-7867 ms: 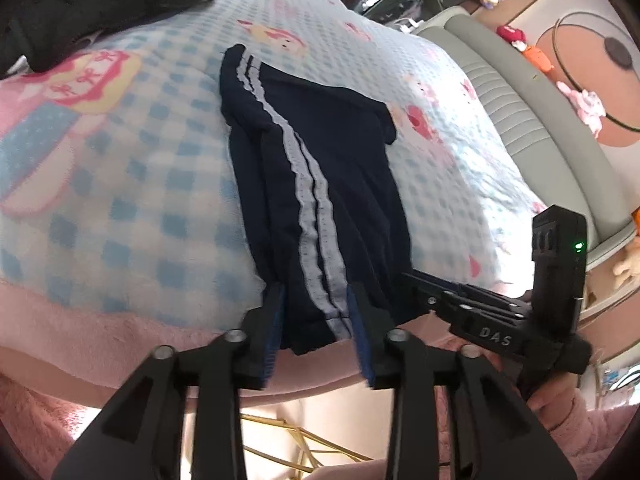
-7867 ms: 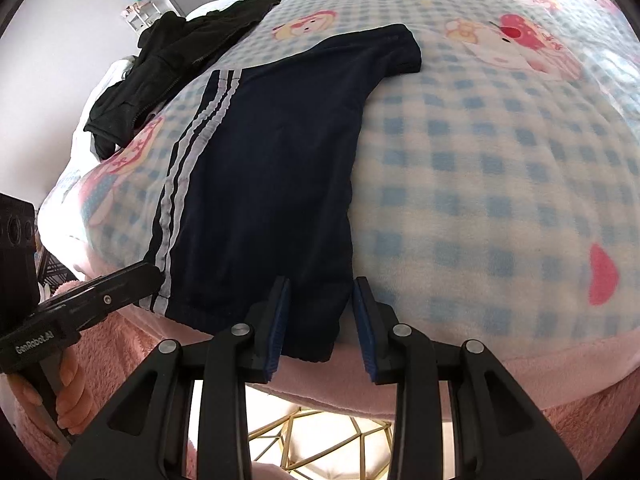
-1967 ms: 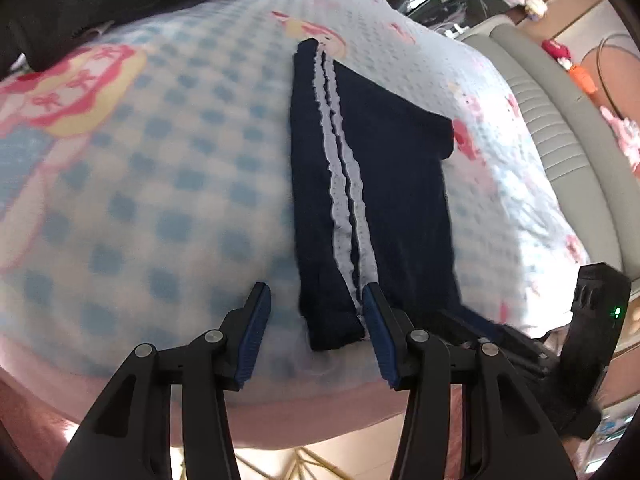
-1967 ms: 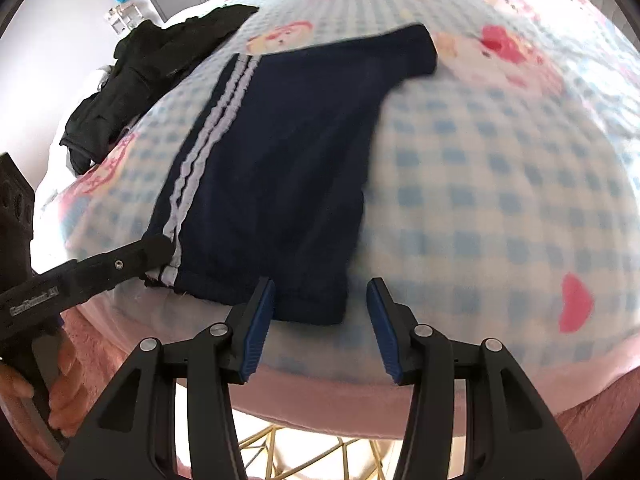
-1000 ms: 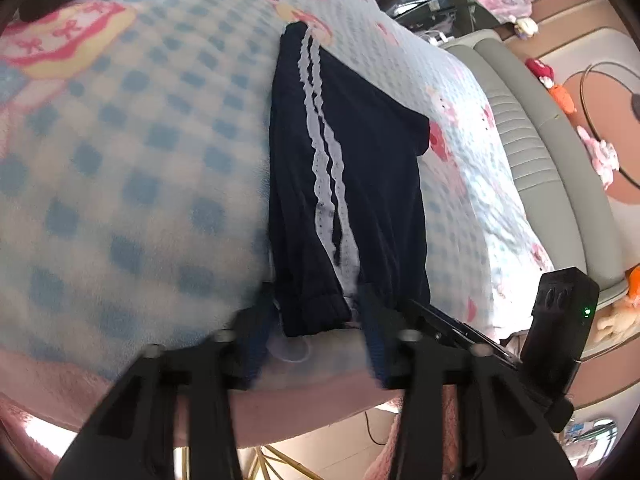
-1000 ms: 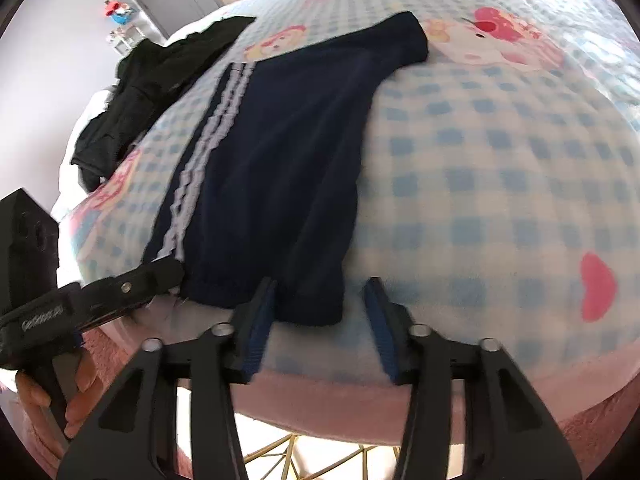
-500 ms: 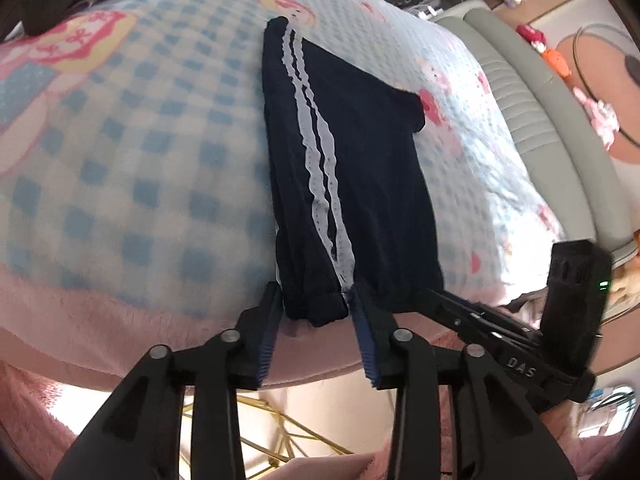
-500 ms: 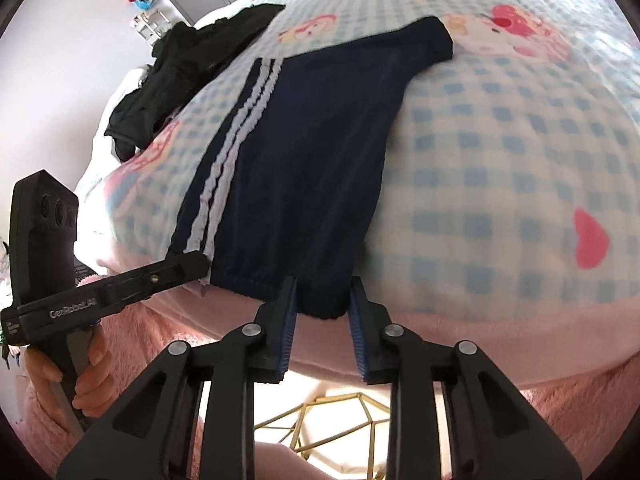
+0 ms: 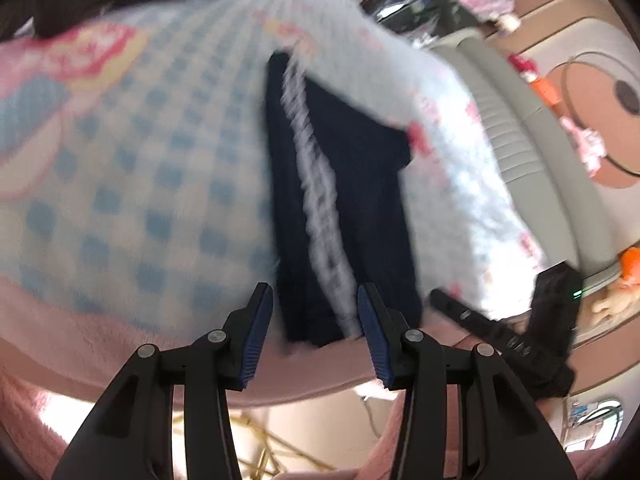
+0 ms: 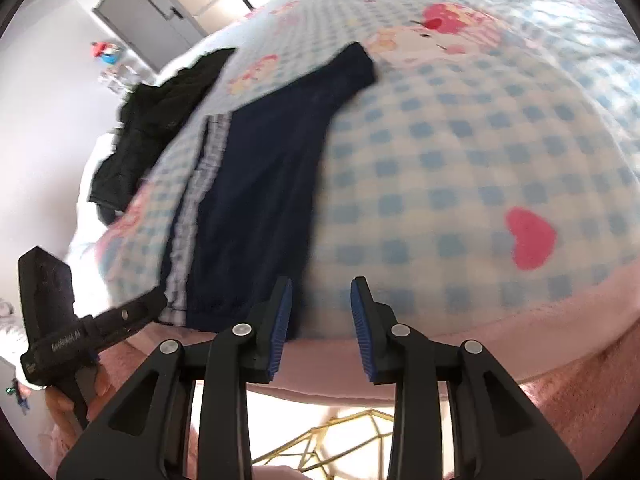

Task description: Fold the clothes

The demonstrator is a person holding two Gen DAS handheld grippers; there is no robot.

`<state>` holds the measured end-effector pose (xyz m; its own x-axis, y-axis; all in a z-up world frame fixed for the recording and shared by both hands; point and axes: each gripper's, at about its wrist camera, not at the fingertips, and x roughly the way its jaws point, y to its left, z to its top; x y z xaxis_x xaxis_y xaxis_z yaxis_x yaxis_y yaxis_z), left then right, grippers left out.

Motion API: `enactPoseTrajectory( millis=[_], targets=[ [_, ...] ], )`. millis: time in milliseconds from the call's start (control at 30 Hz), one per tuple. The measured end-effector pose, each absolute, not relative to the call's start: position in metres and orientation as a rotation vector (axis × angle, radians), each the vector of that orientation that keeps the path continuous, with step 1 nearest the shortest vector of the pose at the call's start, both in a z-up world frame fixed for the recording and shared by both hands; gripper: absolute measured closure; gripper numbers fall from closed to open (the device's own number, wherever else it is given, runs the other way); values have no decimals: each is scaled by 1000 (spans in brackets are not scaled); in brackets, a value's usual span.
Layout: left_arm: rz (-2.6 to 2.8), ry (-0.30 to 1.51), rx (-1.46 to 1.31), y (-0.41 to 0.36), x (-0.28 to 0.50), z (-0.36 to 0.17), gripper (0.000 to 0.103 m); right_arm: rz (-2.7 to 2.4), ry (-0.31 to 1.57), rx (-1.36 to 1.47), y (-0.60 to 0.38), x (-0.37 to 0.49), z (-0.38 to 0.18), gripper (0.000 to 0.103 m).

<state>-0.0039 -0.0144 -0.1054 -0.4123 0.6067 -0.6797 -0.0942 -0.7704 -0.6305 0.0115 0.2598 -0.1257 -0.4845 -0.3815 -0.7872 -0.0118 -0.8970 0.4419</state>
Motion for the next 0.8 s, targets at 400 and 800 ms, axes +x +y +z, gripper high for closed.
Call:
enactPoseTrajectory(
  millis=[400,800],
  targets=[
    [2272,-640,-1370,-15,-5,-109,57,-2548,-545,1404,256,7,-127,67],
    [2384,-425,-1418,9,-36,-117,58,-2575,-422,1513,254,-43,-150,67]
  ],
)
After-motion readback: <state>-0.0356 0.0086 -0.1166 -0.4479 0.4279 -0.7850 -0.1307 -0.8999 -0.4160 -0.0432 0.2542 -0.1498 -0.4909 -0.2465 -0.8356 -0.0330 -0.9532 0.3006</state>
